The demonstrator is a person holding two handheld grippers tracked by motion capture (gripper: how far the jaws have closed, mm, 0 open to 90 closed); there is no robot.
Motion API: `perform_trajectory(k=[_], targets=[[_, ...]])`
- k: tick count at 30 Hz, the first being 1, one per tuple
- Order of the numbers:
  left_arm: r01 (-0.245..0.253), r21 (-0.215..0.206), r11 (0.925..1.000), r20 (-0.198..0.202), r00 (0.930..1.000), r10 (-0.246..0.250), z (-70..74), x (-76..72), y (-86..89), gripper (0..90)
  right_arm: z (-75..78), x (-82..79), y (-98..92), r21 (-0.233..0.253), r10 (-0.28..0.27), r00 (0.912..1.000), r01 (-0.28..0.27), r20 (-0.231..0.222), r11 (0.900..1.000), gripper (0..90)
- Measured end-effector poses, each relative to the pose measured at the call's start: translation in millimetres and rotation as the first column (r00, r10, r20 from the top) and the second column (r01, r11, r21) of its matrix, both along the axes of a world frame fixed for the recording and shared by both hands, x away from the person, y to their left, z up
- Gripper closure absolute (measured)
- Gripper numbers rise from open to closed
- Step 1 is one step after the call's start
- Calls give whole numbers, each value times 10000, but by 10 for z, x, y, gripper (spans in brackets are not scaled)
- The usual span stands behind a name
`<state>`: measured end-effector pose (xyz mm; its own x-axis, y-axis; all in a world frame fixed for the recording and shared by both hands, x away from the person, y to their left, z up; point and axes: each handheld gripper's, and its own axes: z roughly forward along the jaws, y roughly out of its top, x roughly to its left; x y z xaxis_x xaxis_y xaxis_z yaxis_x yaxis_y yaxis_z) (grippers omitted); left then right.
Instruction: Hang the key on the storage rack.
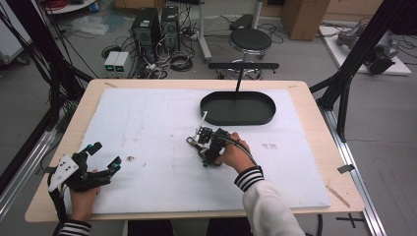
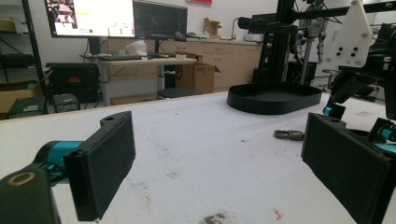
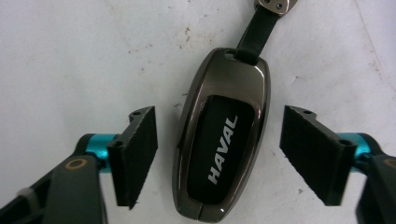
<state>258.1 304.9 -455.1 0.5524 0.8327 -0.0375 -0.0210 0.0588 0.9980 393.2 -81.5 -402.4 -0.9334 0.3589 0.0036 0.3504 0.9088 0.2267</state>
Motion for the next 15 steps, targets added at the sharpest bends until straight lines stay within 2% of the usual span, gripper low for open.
perform_trajectory(k=[4, 9, 15], targets=[[3, -3, 10000, 0, 10000, -3, 1, 0, 0, 102, -5, 4, -6, -90, -201, 9997, 200, -115, 9998, 325], [1, -3, 10000, -4, 10000, -1, 0, 0, 0, 103, -24, 9, -4, -202, -184, 9995, 178, -252, 9996, 371], [-2, -2, 10000, 6, 10000, 2, 0, 0, -2, 102, -40, 10, 14, -445, -320, 9993, 311, -197, 9985, 408]])
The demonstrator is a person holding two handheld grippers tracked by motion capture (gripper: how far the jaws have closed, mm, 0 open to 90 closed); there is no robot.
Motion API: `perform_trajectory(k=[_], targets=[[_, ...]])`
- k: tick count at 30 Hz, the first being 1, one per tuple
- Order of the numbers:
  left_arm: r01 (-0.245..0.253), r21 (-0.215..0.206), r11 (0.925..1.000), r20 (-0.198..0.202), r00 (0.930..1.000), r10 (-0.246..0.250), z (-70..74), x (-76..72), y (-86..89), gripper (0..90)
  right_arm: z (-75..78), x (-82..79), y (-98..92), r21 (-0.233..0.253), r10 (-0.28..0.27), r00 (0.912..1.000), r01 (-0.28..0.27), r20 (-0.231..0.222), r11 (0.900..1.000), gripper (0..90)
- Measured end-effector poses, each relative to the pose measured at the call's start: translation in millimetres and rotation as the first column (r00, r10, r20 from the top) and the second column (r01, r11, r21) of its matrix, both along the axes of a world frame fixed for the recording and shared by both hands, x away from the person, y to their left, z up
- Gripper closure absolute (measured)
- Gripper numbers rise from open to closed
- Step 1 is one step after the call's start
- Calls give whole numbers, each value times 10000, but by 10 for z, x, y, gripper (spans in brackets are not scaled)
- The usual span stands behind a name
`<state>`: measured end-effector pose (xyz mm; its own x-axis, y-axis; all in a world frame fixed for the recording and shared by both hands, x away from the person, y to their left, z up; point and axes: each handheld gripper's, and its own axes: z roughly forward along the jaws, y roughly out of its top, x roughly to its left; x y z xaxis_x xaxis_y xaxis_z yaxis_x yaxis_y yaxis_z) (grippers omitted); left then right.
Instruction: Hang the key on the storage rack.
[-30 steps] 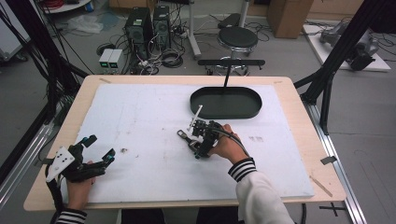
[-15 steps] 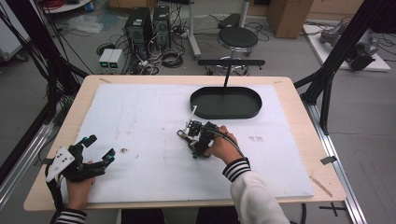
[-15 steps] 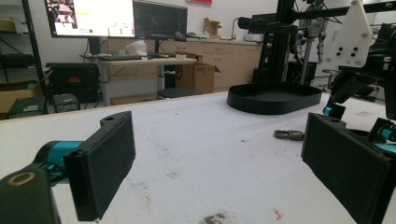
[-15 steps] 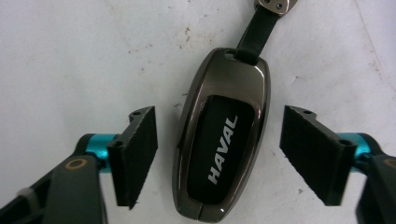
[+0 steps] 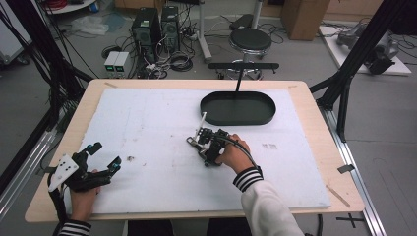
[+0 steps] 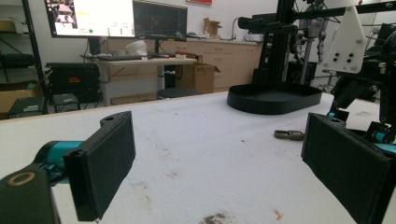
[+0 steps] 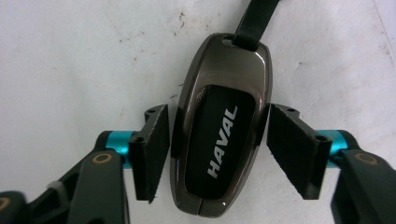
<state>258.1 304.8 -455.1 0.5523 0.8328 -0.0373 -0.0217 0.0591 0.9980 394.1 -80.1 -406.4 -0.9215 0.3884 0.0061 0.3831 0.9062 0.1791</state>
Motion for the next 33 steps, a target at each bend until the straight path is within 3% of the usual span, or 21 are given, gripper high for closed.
perform_trajectory(k=[2, 4, 7, 14, 18, 21, 23, 24, 28, 29, 33], targets=[[6, -9, 10000, -17, 10000, -6, 1, 0, 1, 103, -12, 2, 12, -59, 56, 10000, -56, -3, 10000, 429], [0, 4, 10000, -10, 10000, 0, 0, 0, 2, 102, -10, 2, 29, -146, -340, 9994, 339, -102, 9993, 459], [3, -8, 10000, -18, 10000, -3, 1, 2, 3, 103, -5, -9, 47, -307, -491, 9988, 490, -23, 9983, 473], [-9, -8, 10000, -16, 10000, 9, 0, 2, 2, 102, 7, 4, 38, -318, -352, 9994, 354, 65, 9989, 478], [-7, -13, 10000, -12, 10000, 7, 0, 2, 3, 103, 71, 12, -11, 134, -428, 9987, 424, 272, 9990, 480], [-7, -15, 10000, -12, 10000, 7, 0, 2, 3, 102, 135, 3, -49, 246, -527, 9950, 508, 843, 9984, 481], [-8, -25, 10000, -11, 10000, 8, 0, 2, 2, 103, 157, 6, -67, 381, -579, 9939, 546, 938, 9978, 481], [-9, -12, 10000, -5, 10000, 9, 0, 2, 2, 102, 196, 17, -110, 877, -771, 9924, 687, 964, 9938, 481], [-13, -5, 10000, -1, 10000, 13, 0, 1, 2, 102, 268, 8, -160, 1256, -900, 9862, 726, 1387, 9894, 481], [-10, -7, 10000, -14, 10000, 10, 0, 1, 2, 103, 319, -8, -188, 1482, -1192, 9771, 934, 1761, 9845, 481], [-11, 11, 10000, 0, 10000, 11, 0, -1, 1, 103, 407, 7, -292, 2370, -1581, 9697, 1118, 1861, 9651, 481]])
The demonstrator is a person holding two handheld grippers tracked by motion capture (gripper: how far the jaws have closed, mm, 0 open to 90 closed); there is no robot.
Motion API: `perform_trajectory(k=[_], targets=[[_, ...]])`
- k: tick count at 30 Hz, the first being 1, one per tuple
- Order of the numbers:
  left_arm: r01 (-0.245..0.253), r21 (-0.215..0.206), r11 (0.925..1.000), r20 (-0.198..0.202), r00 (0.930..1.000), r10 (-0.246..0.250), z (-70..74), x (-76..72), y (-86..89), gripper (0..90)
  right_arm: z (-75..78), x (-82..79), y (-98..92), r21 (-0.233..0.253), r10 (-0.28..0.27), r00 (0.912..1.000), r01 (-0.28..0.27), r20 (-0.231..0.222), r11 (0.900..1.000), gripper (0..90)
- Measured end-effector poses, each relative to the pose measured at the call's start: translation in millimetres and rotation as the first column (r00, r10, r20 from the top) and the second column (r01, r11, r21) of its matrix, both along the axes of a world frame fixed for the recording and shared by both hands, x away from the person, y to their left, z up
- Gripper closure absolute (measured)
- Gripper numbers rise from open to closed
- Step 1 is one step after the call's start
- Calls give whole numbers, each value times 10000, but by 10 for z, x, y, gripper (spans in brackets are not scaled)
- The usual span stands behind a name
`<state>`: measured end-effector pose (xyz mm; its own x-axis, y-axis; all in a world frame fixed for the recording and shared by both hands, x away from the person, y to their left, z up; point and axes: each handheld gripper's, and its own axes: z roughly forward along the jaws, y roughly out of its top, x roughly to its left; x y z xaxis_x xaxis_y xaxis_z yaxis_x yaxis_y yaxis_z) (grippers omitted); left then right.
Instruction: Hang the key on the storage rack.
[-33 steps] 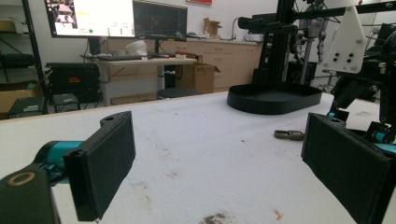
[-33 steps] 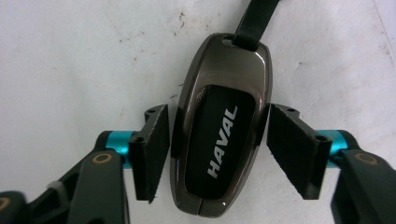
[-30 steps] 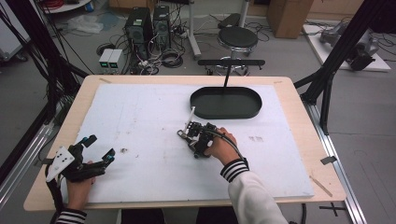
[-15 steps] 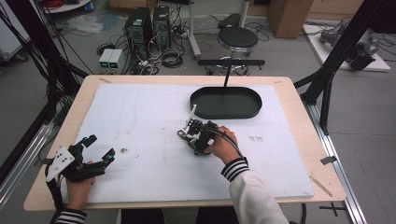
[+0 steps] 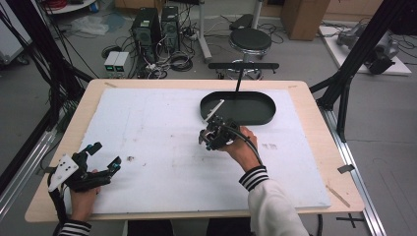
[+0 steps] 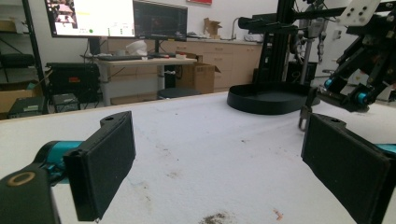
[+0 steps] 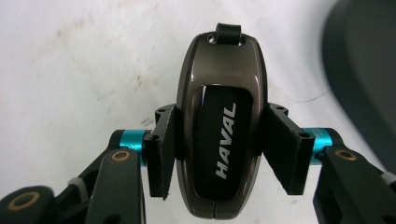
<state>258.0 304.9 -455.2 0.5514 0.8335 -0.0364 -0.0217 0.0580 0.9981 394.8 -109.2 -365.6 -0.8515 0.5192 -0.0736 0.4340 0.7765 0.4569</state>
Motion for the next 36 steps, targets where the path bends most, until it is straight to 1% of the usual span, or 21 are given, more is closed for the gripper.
perform_trajectory(k=[1, 2, 4, 7, 8, 10, 11, 12, 15, 16, 17, 18, 19, 20, 24, 27, 29, 30, 31, 33, 36], targets=[[0, 0, 10000, 0, 10000, 0, 0, 0, 0, 103, 0, 0, 0, 0, 0, 10000, 0, 0, 10000, 481], [11, 4, 10000, 8, 10000, -11, 1, 0, 0, 103, 47, -2, -56, 453, -205, 9997, 198, 148, 9988, 481], [7, 9, 10000, 16, 10000, -7, 1, -1, -1, 103, 100, -2, -125, 884, -369, 9984, 330, 436, 9955, 481], [1, -1, 10000, 7, 10000, -1, 0, 0, 0, 103, 181, 10, -264, 1778, -718, 9952, 589, 668, 9823, 480], [-3, -6, 10000, 4, 10000, 3, 0, 1, 0, 103, 181, 10, -264, 1778, -718, 9952, 589, 668, 9823, 480], [-1, -8, 10000, -3, 10000, 1, 0, 1, 1, 103, 227, 18, -364, 2328, -1122, 9915, 940, 663, 9680, 480], [4, -3, 10000, -10, 10000, -4, 0, 0, 1, 103, 262, 26, -454, 2626, -1370, 9871, 1110, 829, 9585, 480], [7, -20, 10000, 2, 10000, -7, 0, 1, -2, 103, 280, 30, -499, 2746, -1428, 9856, 1131, 907, 9549, 480], [5, -8, 10000, -3, 10000, -5, 0, 0, -1, 103, 332, 28, -611, 3216, -1703, 9801, 1295, 1021, 9380, 480], [5, -8, 10000, -3, 10000, -5, 0, 0, -1, 103, 332, 28, -611, 3216, -1703, 9801, 1295, 1021, 9380, 480], [4, 0, 10000, 18, 10000, -4, 0, 0, -3, 103, 364, 20, -674, 3458, -1980, 9732, 1469, 1171, 9267, 480], [4, 0, 10000, 18, 10000, -4, 0, 0, -3, 103, 364, 20, -674, 3458, -1980, 9732, 1469, 1171, 9267, 480], [-1, -4, 10000, 4, 10000, 1, 0, -1, -2, 103, 378, 23, -708, 3597, -2076, 9705, 1514, 1228, 9207, 480], [-9, -10, 10000, 15, 10000, 9, 0, 0, -3, 102, 402, 25, -775, 3867, -2346, 9621, 1653, 1392, 9073, 480], [7, 10, 10000, 18, 10000, -7, 0, 0, -3, 103, 464, 42, -896, 4217, -2850, 9446, 1945, 1629, 8856, 480], [6, 8, 10000, 22, 10000, -6, 0, -1, -3, 103, 520, 91, -989, 4347, -3123, 9336, 2110, 1758, 8755, 480], [2, -13, 10000, 8, 10000, -2, 0, 0, -1, 103, 558, 127, -1058, 4473, -3367, 9253, 2301, 1745, 8643, 480], [5, -3, 10000, 0, 10000, -5, 1, 1, 1, 103, 574, 147, -1094, 4532, -3437, 9211, 2312, 1830, 8609, 480], [5, -19, 10000, 0, 10000, -5, 0, 2, 2, 102, 590, 158, -1125, 4587, -3589, 9153, 2434, 1830, 8546, 480], [5, 0, 10000, -2, 10000, -5, 0, 0, 2, 103, 616, 183, -1182, 4624, -3774, 9069, 2575, 1875, 8484, 480], [7, -12, 10000, -1, 10000, -7, 0, 1, 1, 102, 650, 218, -1247, 4623, -4002, 8953, 2757, 1956, 8428, 480]])
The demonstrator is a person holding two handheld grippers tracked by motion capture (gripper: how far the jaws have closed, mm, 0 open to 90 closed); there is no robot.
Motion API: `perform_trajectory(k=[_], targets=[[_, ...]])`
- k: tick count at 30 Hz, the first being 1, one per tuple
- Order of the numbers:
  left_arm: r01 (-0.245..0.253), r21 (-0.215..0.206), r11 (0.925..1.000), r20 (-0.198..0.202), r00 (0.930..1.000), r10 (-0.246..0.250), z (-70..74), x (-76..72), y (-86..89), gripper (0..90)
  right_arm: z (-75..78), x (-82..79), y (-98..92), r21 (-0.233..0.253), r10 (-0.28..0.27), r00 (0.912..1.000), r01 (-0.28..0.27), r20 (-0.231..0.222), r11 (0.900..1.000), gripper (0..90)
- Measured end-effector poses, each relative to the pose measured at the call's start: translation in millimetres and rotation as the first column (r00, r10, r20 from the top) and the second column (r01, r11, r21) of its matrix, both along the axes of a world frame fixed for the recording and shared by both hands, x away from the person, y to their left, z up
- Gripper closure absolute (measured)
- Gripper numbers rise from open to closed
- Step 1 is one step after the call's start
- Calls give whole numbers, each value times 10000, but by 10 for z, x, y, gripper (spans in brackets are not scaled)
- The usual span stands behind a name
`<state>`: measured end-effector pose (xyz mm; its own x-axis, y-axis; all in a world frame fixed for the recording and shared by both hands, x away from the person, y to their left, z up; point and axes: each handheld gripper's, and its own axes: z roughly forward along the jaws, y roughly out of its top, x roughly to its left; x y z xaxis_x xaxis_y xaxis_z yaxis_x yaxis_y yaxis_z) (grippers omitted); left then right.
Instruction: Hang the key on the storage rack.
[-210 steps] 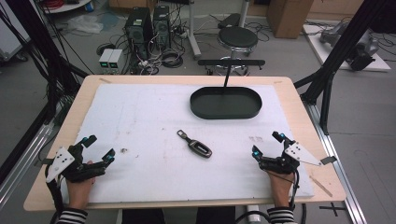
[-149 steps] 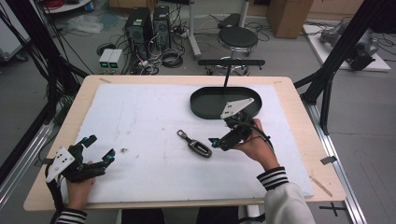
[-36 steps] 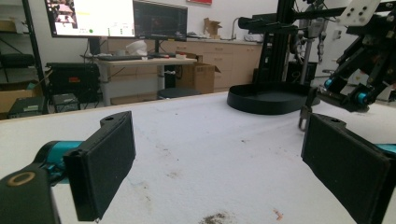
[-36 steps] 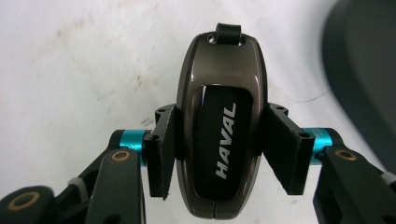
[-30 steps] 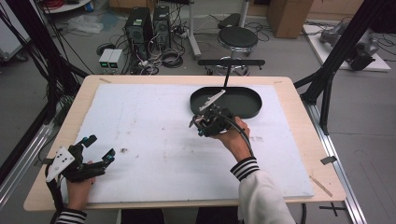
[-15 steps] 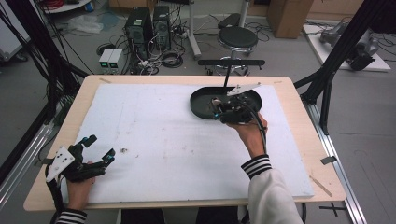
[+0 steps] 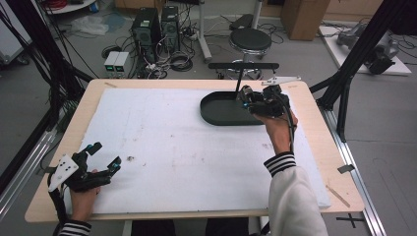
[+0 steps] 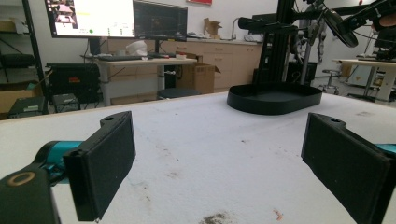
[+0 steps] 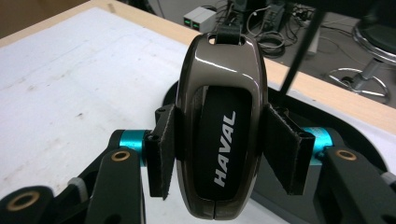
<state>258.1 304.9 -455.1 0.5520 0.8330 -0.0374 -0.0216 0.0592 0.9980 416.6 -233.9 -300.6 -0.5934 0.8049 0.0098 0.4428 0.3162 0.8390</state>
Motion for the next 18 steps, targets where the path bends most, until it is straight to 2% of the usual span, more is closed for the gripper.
perform_trajectory(k=[7, 18], targets=[[5, -4, 10000, 1, 10000, -5, 0, 0, 0, 103, 61, 110, -101, -32, -488, 9985, 489, 235, 9988, 480], [7, -29, 10000, -15, 10000, -7, 0, 2, 2, 102, 158, 272, -189, -98, -1196, 9914, 1203, 530, 9927, 480]])
